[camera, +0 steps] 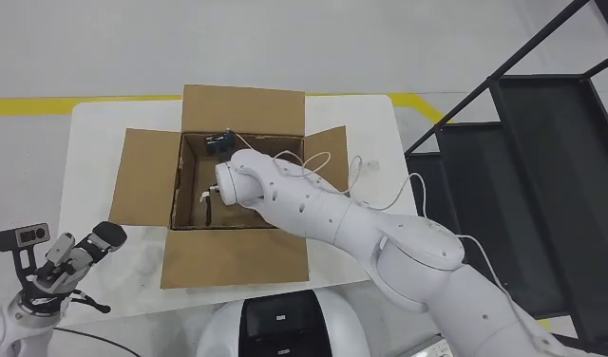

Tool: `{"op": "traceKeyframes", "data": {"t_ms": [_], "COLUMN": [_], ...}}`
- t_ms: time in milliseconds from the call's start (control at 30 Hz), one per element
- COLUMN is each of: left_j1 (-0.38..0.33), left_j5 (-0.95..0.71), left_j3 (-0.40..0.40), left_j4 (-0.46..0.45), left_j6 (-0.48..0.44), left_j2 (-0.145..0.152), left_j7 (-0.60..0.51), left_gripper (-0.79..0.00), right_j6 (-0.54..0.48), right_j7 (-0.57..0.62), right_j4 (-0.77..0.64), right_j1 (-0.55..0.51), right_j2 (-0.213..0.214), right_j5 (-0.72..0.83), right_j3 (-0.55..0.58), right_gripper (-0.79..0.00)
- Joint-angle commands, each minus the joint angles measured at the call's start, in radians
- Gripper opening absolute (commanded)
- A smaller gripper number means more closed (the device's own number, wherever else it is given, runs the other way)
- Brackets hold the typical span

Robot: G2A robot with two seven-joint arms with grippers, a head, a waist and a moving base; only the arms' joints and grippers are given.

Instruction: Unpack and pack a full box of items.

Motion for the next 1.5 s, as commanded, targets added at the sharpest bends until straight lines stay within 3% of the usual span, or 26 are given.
{"op": "traceKeyframes", "data": {"t_ms": [0, 200, 367, 533, 667, 800, 933, 1167, 1467], "left_j1": [0.0, 0.0, -0.009, -0.013, -0.02, -0.048, -0.108, -0.284, -0.454], "left_j5": [0.0, 0.0, 0.019, 0.005, -0.017, -0.011, 0.095, 0.297, 0.338], "left_j3": [0.0, 0.0, -0.009, -0.044, -0.084, -0.123, -0.131, -0.036, 0.119], "left_j4": [0.0, 0.0, -0.012, -0.013, -0.001, 0.041, 0.113, 0.301, 0.491], "left_j6": [0.0, 0.0, 0.018, 0.02, 0.016, 0.014, 0.011, 0.07, 0.107], "left_j2": [0.0, 0.0, -0.001, -0.001, 0.0, 0.002, 0.006, 0.014, 0.009], "left_j7": [0.0, 0.0, 0.041, 0.058, 0.072, 0.102, 0.151, 0.215, 0.127], "left_gripper": [0.0, 0.0, 0.0, 0.0, 0.0, 0.0, 0.0, 0.0, 0.0], "right_j6": [-0.001, -0.012, -0.041, -0.1, -0.165, -0.207, -0.221, -0.163, -0.079], "right_j7": [-0.021, -0.054, -0.119, -0.183, -0.113, -0.08, -0.107, -0.161, -0.377], "right_j4": [0.022, 0.029, -0.078, -0.345, -0.615, -0.85, -1.0, -1.165, -1.305], "right_j1": [0.0, 0.001, -0.032, -0.179, -0.36, -0.53, -0.655, -0.799, -0.984], "right_j2": [-0.014, -0.03, 0.004, 0.086, 0.162, 0.212, 0.238, 0.264, 0.273], "right_j5": [0.01, 0.033, 0.082, 0.121, 0.084, 0.066, 0.062, 0.003, -0.043], "right_j3": [0.009, 0.053, 0.172, 0.377, 0.544, 0.704, 0.821, 0.948, 1.027], "right_gripper": [0.0, 0.0, 0.0, 0.0, 0.0, 0.0, 0.0, 0.0, 0.0]}}
